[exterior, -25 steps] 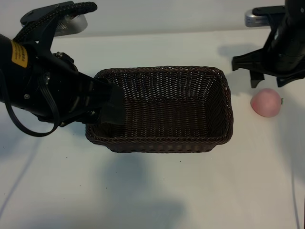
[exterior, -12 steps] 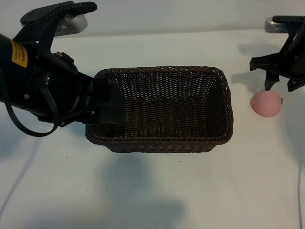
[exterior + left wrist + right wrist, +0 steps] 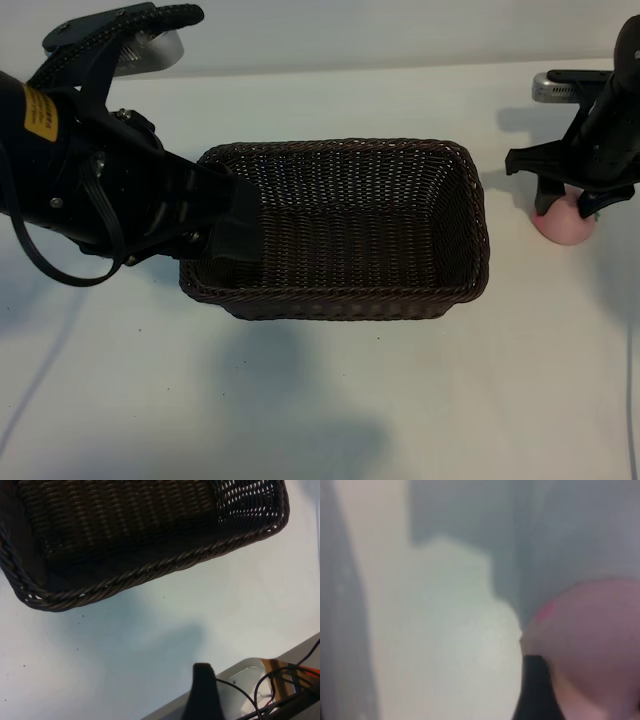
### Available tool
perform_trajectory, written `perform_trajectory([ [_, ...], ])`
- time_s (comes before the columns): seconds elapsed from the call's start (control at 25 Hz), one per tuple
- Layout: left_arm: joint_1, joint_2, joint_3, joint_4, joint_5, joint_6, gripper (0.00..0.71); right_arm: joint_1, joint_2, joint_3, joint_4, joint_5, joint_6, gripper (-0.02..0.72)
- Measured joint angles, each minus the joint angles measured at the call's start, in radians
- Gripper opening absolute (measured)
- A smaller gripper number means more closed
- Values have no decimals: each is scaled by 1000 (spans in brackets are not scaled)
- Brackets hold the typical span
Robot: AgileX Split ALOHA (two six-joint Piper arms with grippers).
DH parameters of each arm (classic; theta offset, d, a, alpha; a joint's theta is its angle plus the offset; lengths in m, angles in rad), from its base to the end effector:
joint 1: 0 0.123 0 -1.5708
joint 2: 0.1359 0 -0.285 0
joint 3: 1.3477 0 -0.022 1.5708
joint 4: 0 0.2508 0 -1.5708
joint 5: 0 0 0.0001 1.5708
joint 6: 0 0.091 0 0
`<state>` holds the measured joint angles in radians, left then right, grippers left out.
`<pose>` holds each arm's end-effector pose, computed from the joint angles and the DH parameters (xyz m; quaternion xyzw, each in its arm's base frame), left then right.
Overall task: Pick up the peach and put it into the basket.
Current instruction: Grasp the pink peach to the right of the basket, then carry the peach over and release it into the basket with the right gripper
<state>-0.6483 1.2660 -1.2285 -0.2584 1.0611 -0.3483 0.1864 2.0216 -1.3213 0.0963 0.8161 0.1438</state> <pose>0.1867 -0.1669 0.3638 0.1134 0.9468 -0.2410 0.1805 0.3806 0.0783 0.1442 0.0092 0.9968 0.0484 0.0636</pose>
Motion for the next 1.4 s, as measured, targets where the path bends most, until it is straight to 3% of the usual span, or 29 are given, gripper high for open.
perform_trajectory([
  [0.16, 0, 0, 0, 0, 0, 0, 531, 0, 19, 0, -1, -14, 3, 384],
  [0.24, 0, 0, 0, 0, 0, 0, 531, 0, 26, -2, -5, -15, 13, 310],
  [0.4, 0, 0, 0, 0, 0, 0, 531, 0, 29, -6, -12, -3, 28, 95],
  [0.48, 0, 0, 0, 0, 0, 0, 531, 0, 29, -10, -12, 6, 30, 53],
  [0.8, 0, 0, 0, 0, 0, 0, 531, 0, -42, -10, -21, 74, 27, 43],
  [1.16, 0, 0, 0, 0, 0, 0, 531, 0, -272, -8, -20, 207, 19, 43],
  [1.4, 0, 0, 0, 0, 0, 0, 531, 0, -409, -8, 16, 249, 6, 43],
])
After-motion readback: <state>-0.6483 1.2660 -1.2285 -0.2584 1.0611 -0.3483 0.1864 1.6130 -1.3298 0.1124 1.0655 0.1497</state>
